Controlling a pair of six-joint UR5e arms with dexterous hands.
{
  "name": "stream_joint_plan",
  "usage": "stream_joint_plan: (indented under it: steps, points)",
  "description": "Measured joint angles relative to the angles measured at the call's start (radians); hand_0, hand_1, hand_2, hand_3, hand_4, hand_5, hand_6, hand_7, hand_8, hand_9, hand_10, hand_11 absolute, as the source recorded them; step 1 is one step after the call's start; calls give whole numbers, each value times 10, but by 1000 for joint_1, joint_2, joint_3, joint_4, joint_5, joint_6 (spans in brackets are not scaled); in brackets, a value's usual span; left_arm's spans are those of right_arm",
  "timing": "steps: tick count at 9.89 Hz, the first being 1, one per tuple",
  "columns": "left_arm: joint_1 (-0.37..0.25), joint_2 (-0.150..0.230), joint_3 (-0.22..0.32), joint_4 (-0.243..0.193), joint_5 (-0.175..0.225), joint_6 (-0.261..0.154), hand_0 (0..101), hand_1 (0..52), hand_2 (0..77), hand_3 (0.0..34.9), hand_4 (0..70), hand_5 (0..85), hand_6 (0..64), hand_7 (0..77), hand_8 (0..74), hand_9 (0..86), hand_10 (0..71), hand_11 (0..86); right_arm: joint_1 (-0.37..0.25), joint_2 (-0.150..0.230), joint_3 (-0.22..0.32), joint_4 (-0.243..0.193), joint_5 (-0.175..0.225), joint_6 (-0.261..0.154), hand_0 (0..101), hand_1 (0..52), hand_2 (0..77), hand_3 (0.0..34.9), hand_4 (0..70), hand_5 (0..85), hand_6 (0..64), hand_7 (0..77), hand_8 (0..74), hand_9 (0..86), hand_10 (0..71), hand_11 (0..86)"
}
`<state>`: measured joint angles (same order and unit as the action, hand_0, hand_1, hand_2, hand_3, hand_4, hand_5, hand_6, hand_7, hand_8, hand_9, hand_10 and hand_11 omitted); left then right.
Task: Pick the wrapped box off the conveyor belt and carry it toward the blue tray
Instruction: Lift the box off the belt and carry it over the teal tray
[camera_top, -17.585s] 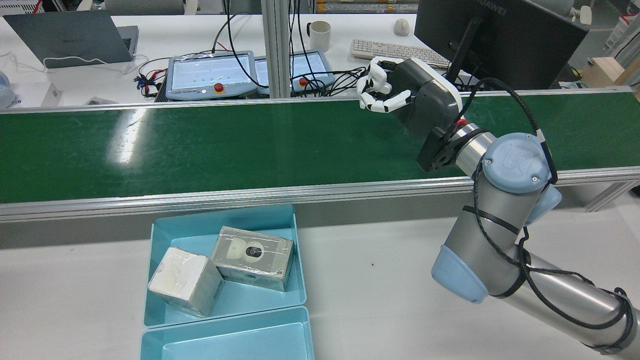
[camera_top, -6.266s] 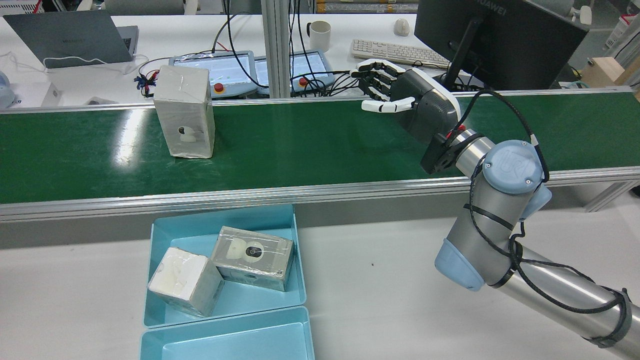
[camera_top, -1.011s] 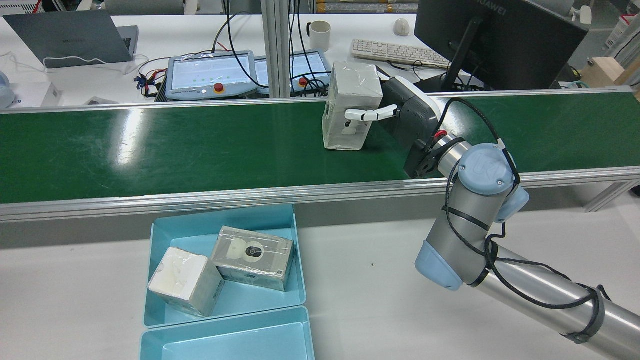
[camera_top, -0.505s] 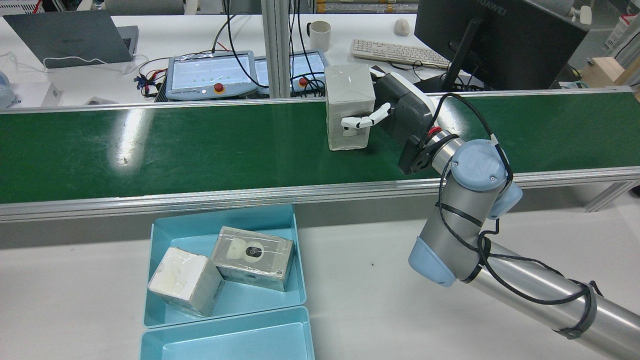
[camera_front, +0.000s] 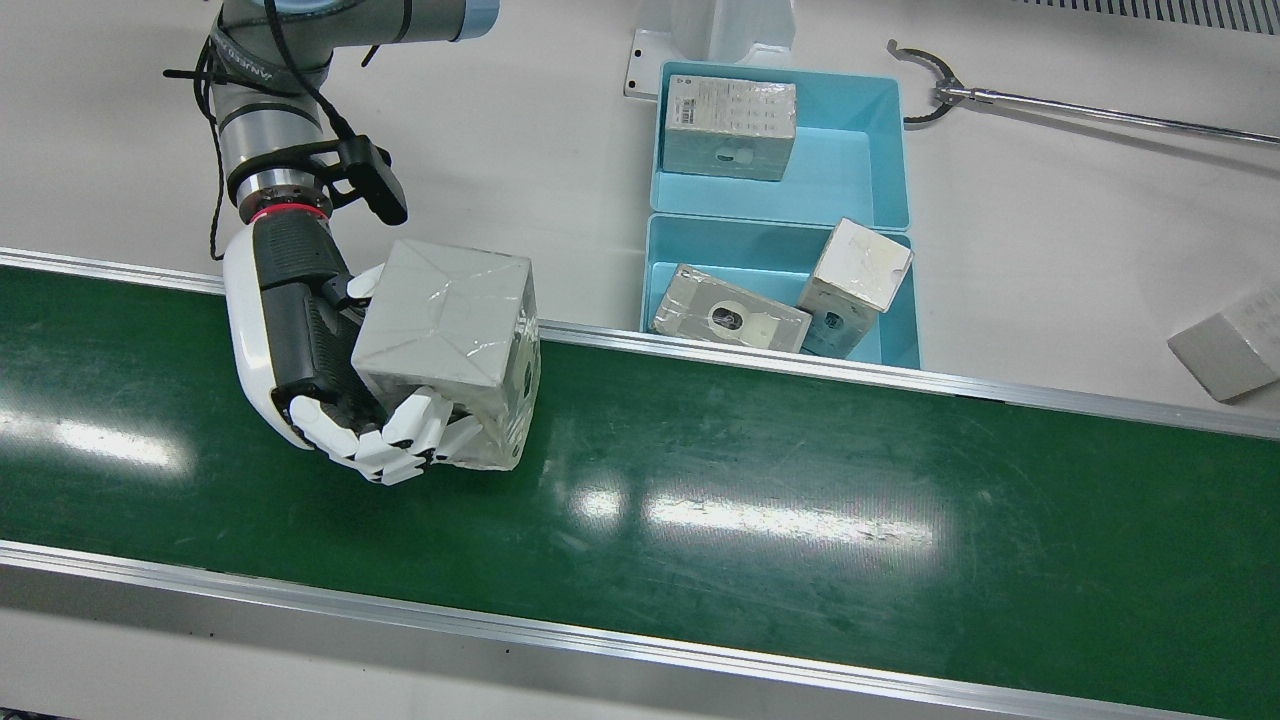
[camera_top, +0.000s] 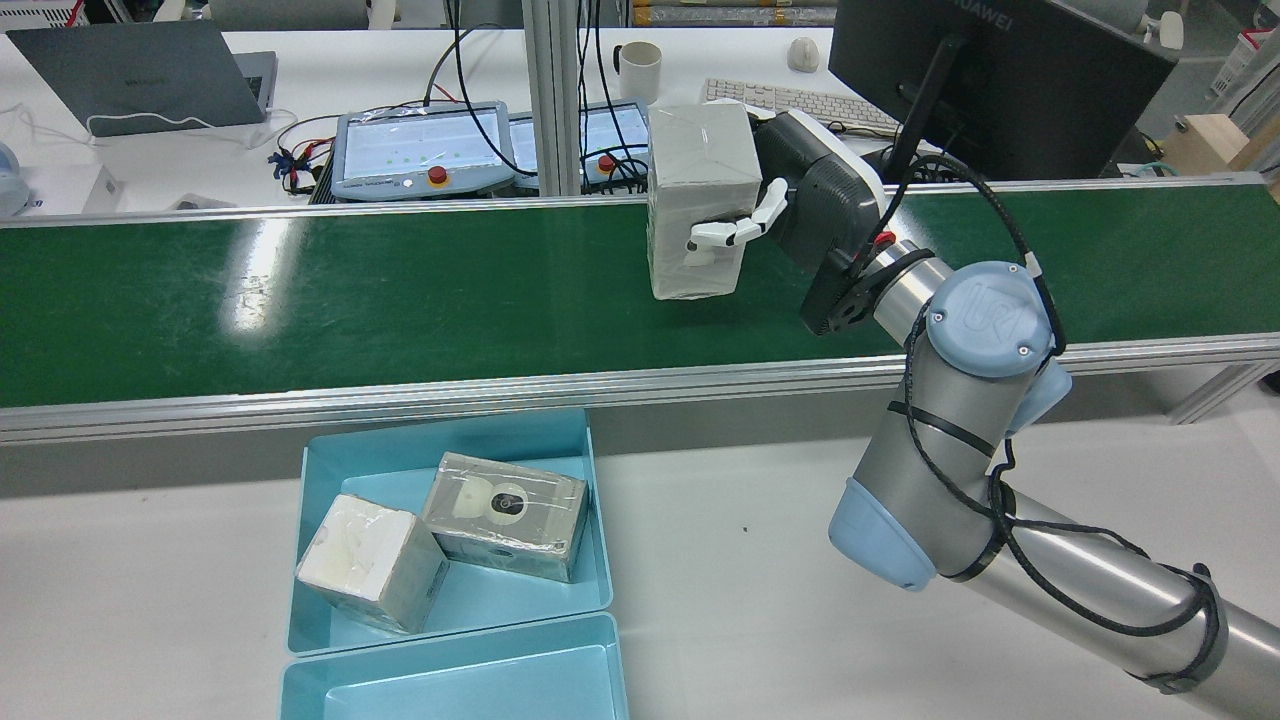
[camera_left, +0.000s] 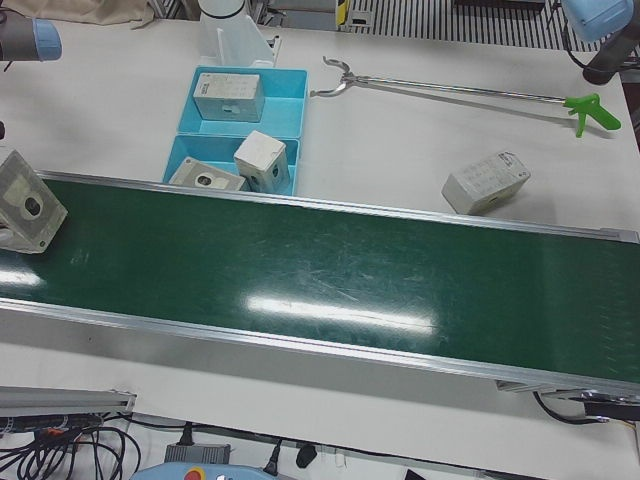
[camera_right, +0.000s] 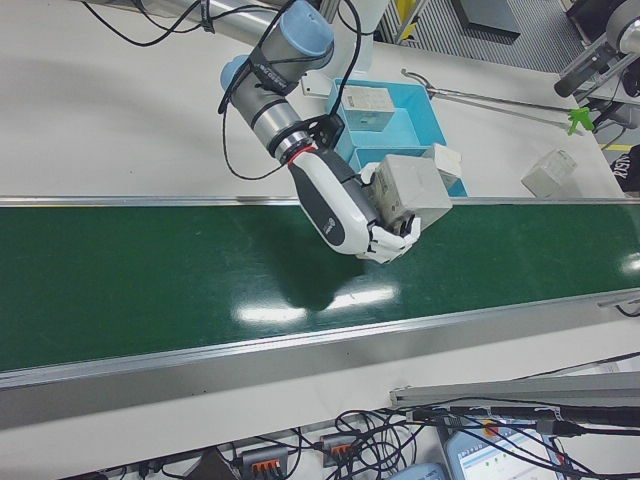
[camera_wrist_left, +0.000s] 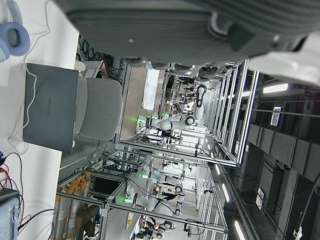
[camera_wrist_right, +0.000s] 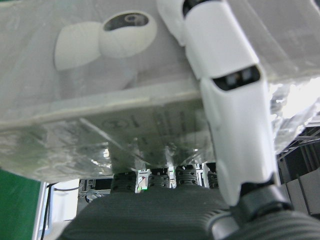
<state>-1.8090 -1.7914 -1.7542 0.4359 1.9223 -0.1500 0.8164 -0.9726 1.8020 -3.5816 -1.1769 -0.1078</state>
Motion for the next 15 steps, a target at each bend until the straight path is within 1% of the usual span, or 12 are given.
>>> stream_joint_plan:
  steps: [1,2,3,4,5,6,7,9,11,12,14,15]
  points:
    - [0,0,0,0,0,0,0,0,5,0,0,11,0,5,0,0,0,0,-27,1,45,-20,12,-5,518,147,322,22,311,524,305,540,245,633,404,420]
    - [0,0,0,0,0,0,0,0,5,0,0,11,0,5,5,0,5,0,-72,1,87,-32,34,-20,515,11,409,22,311,551,322,573,316,698,425,453]
    - [0,0,0,0,0,0,0,0,5,0,0,11,0,5,5,0,5,0,-133,1,129,-39,71,-54,515,11,409,22,311,562,322,589,338,698,431,464]
    - [0,0,0,0,0,0,0,0,5,0,0,11,0,5,0,0,5,0,-199,1,157,-41,112,-89,525,11,409,19,311,562,344,654,355,698,464,513]
    - [0,0,0,0,0,0,0,0,5,0,0,11,0,0,0,0,5,0,-258,1,168,-41,146,-115,525,11,409,19,311,562,344,654,355,698,464,513]
    - [0,0,0,0,0,0,0,0,5,0,0,11,0,0,0,0,5,0,-309,1,171,-40,171,-145,495,11,409,10,311,562,393,704,529,698,507,627]
    - [0,0,0,0,0,0,0,0,5,0,0,11,0,0,0,0,5,0,-346,2,163,-38,186,-173,484,0,425,7,273,693,393,704,529,698,507,627]
    - [0,0,0,0,0,0,0,0,5,0,0,11,0,0,0,0,5,0,-382,2,133,-34,193,-198,478,0,425,6,273,693,420,693,578,693,535,693]
    - [0,0,0,0,0,0,0,0,5,0,0,11,0,5,0,0,5,0,-399,7,120,-32,186,-203,478,0,425,2,273,693,420,687,556,698,524,671]
    - [0,0,0,0,0,0,0,0,5,0,0,11,0,0,0,0,5,0,-404,12,119,-31,177,-203,472,0,425,3,273,693,333,616,425,578,393,502]
    - [0,0,0,0,0,0,0,0,5,0,0,11,0,0,0,0,5,0,-412,17,119,-31,158,-201,472,0,425,3,273,693,333,616,425,578,393,502]
    - [0,0,0,0,0,0,0,0,5,0,0,11,0,0,5,0,5,0,-415,18,120,-31,145,-201,541,22,398,106,218,616,82,382,251,442,175,322]
